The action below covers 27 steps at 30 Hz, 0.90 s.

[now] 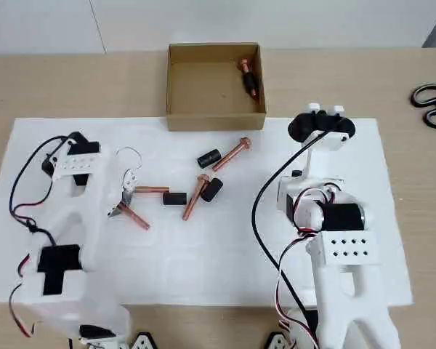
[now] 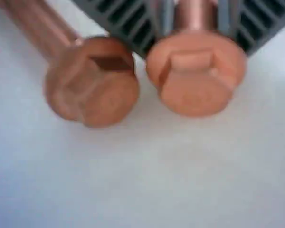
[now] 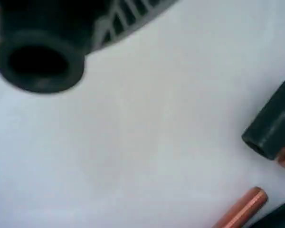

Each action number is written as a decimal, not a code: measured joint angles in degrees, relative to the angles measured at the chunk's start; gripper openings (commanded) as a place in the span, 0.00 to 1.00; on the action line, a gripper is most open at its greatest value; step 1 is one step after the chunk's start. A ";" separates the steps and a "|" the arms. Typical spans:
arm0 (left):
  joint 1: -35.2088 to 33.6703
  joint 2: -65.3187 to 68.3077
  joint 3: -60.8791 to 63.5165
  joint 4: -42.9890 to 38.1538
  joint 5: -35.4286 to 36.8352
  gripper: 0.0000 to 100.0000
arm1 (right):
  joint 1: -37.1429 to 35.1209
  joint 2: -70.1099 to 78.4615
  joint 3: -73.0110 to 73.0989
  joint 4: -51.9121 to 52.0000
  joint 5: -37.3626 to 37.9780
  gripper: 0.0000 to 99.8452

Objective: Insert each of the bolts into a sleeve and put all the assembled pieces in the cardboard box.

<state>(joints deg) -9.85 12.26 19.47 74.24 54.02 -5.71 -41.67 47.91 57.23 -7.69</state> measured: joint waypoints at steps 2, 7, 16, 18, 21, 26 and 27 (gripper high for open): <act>0.88 1.14 -2.29 2.64 -0.09 0.01 | 0.00 0.00 0.00 0.00 0.00 0.00; 2.46 3.43 -7.74 12.04 1.05 0.01 | 0.00 0.00 0.00 -0.35 0.00 0.00; 2.64 3.87 -21.19 24.18 2.73 0.01 | 0.00 0.00 0.00 -0.35 0.00 0.00; 2.64 3.87 -23.74 24.62 2.73 0.01 | 0.00 0.00 0.00 -0.35 0.00 0.00; 2.64 3.87 -28.13 24.70 2.73 0.01 | 0.00 0.00 0.00 -0.35 0.00 0.00; 2.64 3.16 -36.57 24.97 -0.35 0.01 | 0.00 0.00 0.00 -0.35 0.79 0.00; 3.08 2.20 -38.15 24.97 -0.88 0.01 | 0.00 0.00 0.00 -0.35 1.76 0.00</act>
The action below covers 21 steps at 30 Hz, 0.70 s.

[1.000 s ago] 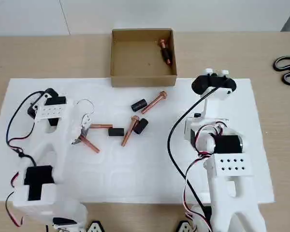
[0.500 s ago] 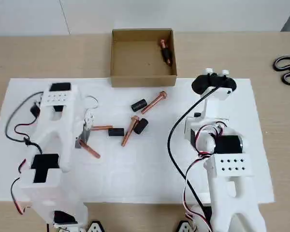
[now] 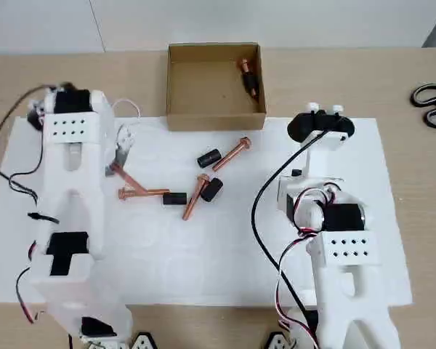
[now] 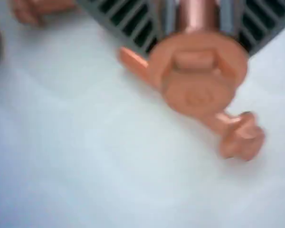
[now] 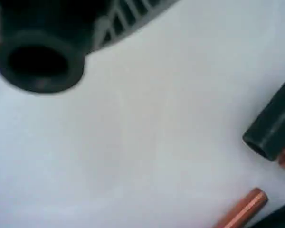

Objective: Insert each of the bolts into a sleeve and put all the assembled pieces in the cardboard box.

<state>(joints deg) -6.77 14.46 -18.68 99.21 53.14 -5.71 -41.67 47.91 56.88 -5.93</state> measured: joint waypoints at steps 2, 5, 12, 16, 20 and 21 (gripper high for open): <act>1.32 -3.34 -2.64 0.09 -2.29 0.01 | -1.49 0.00 0.26 0.00 2.46 0.00; 5.27 -10.20 -4.31 0.35 -5.01 0.01 | -4.13 -0.18 0.79 -0.09 6.86 0.00; 14.24 -26.37 -4.31 0.62 -5.98 0.01 | -8.62 -0.35 0.88 -0.09 12.22 0.00; 15.12 -32.44 -4.31 0.62 -5.98 0.01 | -8.97 -0.35 0.88 -0.09 12.40 0.00; 15.21 -37.45 -4.31 0.62 -5.98 0.01 | -8.97 -0.35 0.88 0.00 12.48 0.01; 15.21 -38.86 -4.31 0.62 -5.98 0.01 | -8.97 -0.35 0.88 0.53 12.48 0.01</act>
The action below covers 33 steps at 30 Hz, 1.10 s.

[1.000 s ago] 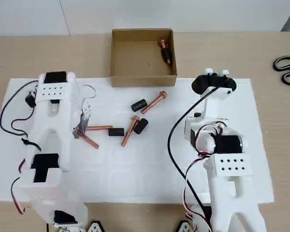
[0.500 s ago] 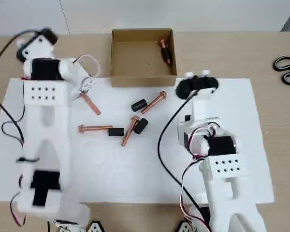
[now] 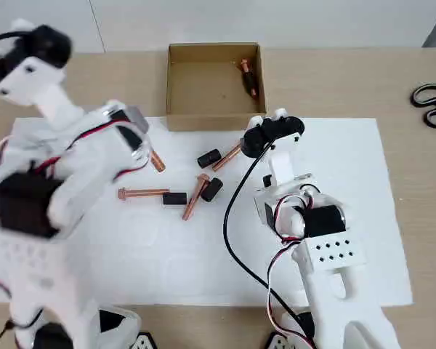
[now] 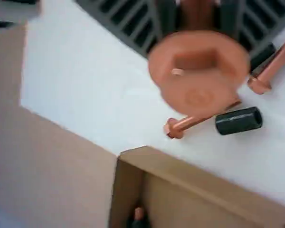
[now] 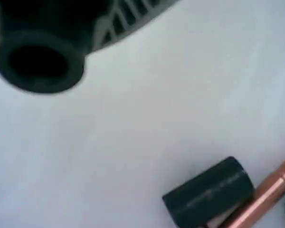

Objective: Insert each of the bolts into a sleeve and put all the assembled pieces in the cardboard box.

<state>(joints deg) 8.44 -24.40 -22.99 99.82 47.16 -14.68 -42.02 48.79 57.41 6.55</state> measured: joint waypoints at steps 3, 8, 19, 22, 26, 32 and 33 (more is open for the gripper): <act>0.00 -4.40 -0.09 0.00 -0.53 0.01 | -0.62 0.00 0.00 2.02 0.00 0.01; 0.35 -12.92 3.16 0.00 -3.52 0.01 | -0.88 -1.23 0.00 -0.97 0.00 0.01; 0.35 -26.55 30.24 -16.44 -8.44 0.01 | -1.32 -27.96 12.92 -24.26 0.00 0.00; 0.35 -28.22 37.80 -24.35 -8.44 0.01 | -1.32 -36.22 21.45 -30.24 0.00 0.00; 0.35 -28.66 42.20 -35.25 -8.44 0.01 | -2.02 -45.36 30.86 -34.99 0.00 0.00; 7.47 -28.84 43.78 -48.79 -8.62 0.01 | -8.35 -53.27 37.98 -35.34 0.00 0.00; 9.58 -28.84 44.66 -50.02 -9.32 0.01 | -9.67 -53.89 38.68 -35.34 0.00 0.00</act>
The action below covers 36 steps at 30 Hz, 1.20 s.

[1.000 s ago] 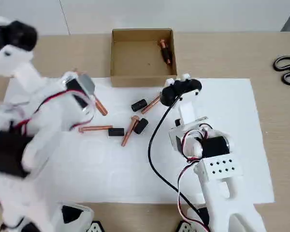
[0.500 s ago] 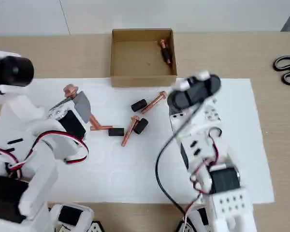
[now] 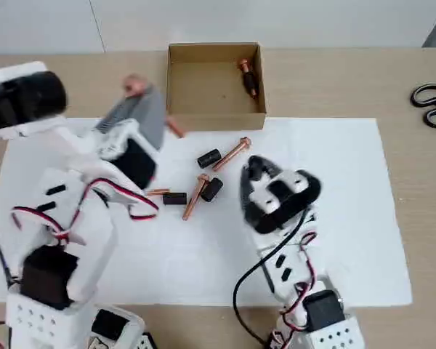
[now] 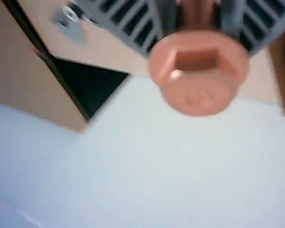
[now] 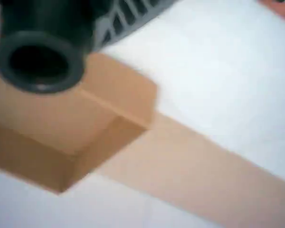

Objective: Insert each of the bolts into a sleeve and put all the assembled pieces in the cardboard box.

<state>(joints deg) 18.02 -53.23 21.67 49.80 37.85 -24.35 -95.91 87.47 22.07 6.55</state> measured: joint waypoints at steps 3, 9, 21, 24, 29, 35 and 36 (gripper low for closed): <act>4.66 0.09 3.52 -2.11 -4.75 0.01 | -3.87 -1.23 0.88 -0.26 0.00 0.00; 9.41 0.00 9.49 -5.19 -18.37 0.01 | -6.07 -2.81 1.67 -0.53 0.00 0.00; 10.46 -16.18 29.71 -19.16 -14.24 0.01 | -5.89 -6.95 7.21 -5.71 0.00 0.00; 10.46 -18.20 32.62 -20.92 -13.19 0.01 | -6.07 -6.95 7.21 -8.35 0.00 0.00; 10.55 -18.90 33.05 -22.77 -11.43 0.01 | -5.98 -6.95 7.21 -9.32 0.00 0.00; 10.90 -18.90 33.05 -25.67 -11.16 0.01 | -6.07 -6.95 7.82 -9.32 0.00 0.00; 11.25 -18.90 33.05 -25.67 -11.16 0.01 | -6.07 -6.95 8.18 -9.32 0.00 0.00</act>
<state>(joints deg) 29.27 -72.13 54.73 24.13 26.68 -30.42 -102.86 95.65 12.75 6.55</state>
